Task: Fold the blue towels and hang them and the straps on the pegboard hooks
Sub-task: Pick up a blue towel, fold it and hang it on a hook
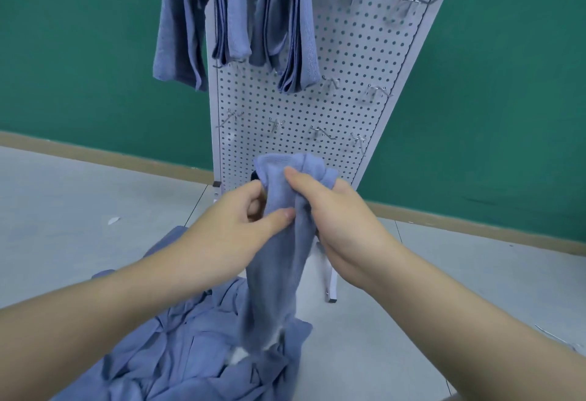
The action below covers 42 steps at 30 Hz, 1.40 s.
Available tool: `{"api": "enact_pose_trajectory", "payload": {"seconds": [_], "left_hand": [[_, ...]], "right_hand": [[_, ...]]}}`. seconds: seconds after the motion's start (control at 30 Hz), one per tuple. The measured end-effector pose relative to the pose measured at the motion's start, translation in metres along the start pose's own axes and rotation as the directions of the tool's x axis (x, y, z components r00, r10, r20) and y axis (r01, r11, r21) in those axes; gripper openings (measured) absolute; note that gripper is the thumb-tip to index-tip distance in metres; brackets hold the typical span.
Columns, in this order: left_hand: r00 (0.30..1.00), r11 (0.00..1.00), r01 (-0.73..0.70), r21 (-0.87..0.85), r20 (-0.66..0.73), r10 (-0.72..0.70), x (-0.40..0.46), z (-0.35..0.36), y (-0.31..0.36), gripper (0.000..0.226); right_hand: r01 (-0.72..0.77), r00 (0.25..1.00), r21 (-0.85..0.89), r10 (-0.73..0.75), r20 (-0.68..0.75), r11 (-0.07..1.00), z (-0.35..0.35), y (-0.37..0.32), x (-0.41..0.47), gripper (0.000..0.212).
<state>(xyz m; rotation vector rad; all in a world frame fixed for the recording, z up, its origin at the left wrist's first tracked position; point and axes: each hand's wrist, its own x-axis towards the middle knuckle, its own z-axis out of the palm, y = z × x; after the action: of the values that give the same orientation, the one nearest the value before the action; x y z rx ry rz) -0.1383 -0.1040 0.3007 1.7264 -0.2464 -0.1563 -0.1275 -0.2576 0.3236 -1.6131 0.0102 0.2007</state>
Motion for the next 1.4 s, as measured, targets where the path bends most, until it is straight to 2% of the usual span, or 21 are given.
{"api": "enact_pose_trajectory", "payload": {"seconds": [0.17, 0.27, 0.37, 0.43, 0.5, 0.57, 0.63, 0.77, 0.87, 0.9, 0.97, 1.0, 1.07, 1.13, 1.2, 1.33, 1.4], "left_hand": [[0.984, 0.992, -0.123, -0.009, -0.132, 0.121, 0.009, -0.015, 0.002, 0.035], [0.953, 0.98, -0.198, -0.027, -0.24, 0.186, 0.013, -0.02, 0.005, 0.016], [0.932, 0.979, -0.203, 0.011, -0.306, 0.196, 0.013, -0.019, 0.005, 0.009], [0.948, 0.988, -0.15, -0.042, -0.289, 0.131, 0.013, -0.017, 0.003, 0.008], [0.98, 0.988, -0.064, -0.139, -0.198, 0.036, 0.013, -0.015, 0.002, 0.015], [0.995, 0.982, 0.008, -0.187, -0.095, -0.026, 0.013, -0.015, 0.0, 0.03], [0.995, 0.979, 0.036, -0.2, -0.079, -0.053, 0.012, -0.014, 0.0, 0.029], [0.979, 0.994, -0.001, -0.111, -0.205, -0.022, 0.011, -0.019, -0.001, 0.016], [0.95, 0.992, -0.082, -0.095, -0.308, 0.049, 0.011, -0.024, 0.001, 0.029], [0.936, 0.99, -0.114, -0.088, -0.344, 0.077, 0.012, -0.027, 0.003, 0.028], [0.9, 0.983, -0.166, -0.073, -0.42, 0.121, 0.013, -0.031, 0.006, 0.022], [0.881, 0.981, -0.183, -0.064, -0.454, 0.134, 0.014, -0.034, 0.007, 0.02], [0.855, 0.978, -0.202, -0.045, -0.496, 0.154, 0.014, -0.04, 0.009, 0.018], [0.853, 0.979, -0.201, -0.02, -0.496, 0.165, 0.015, -0.044, 0.01, 0.015], [0.867, 0.98, -0.199, -0.024, -0.47, 0.165, 0.014, -0.044, 0.011, 0.014], [0.924, 0.986, -0.165, -0.03, -0.354, 0.144, 0.009, -0.032, 0.011, 0.01], [0.934, 0.99, -0.135, -0.034, -0.337, 0.116, 0.007, -0.026, 0.009, 0.011]], "right_hand": [[0.06, 0.993, -0.109, -0.049, 0.104, 0.992, -0.003, 0.001, 0.0, 0.022], [0.032, 0.983, -0.172, -0.001, 0.181, 0.985, -0.001, 0.006, 0.0, 0.022], [0.025, 0.986, -0.191, 0.008, 0.167, 0.981, 0.002, 0.01, 0.003, 0.032], [0.015, 0.994, -0.152, 0.002, 0.11, 0.988, 0.003, 0.011, 0.007, 0.041], [0.016, 0.999, -0.111, -0.01, 0.052, 0.994, 0.002, 0.01, 0.011, 0.044], [0.015, 0.999, -0.059, -0.013, 0.031, 0.998, -0.001, 0.008, 0.014, 0.035], [0.003, 1.0, -0.021, -0.003, 0.031, 1.0, -0.002, 0.006, 0.015, 0.031], [0.034, 0.999, -0.015, -0.034, 0.006, 0.999, 0.001, 0.004, 0.015, 0.032], [0.055, 0.998, 0.007, -0.055, -0.015, 0.998, 0.006, 0.0, 0.014, 0.047], [0.056, 0.998, 0.028, -0.057, 0.007, 0.998, 0.005, -0.001, 0.015, 0.047], [0.073, 0.993, 0.112, -0.083, 0.086, 0.991, 0.001, -0.001, 0.018, 0.022], [0.073, 0.987, 0.157, -0.094, 0.132, 0.985, 0.0, -0.002, 0.017, 0.017], [0.093, 0.966, 0.178, -0.132, 0.223, 0.98, -0.001, -0.004, 0.014, 0.034], [0.125, 0.959, 0.137, -0.155, 0.235, 0.983, 0.001, -0.002, 0.014, 0.033], [0.128, 0.968, 0.121, -0.151, 0.202, 0.984, 0.003, 0.004, 0.015, 0.017], [0.059, 0.977, 0.097, -0.077, 0.196, 0.994, 0.01, 0.009, 0.011, 0.02], [0.009, 0.975, 0.1, -0.031, 0.221, 0.995, 0.013, 0.01, 0.012, 0.014]]}}
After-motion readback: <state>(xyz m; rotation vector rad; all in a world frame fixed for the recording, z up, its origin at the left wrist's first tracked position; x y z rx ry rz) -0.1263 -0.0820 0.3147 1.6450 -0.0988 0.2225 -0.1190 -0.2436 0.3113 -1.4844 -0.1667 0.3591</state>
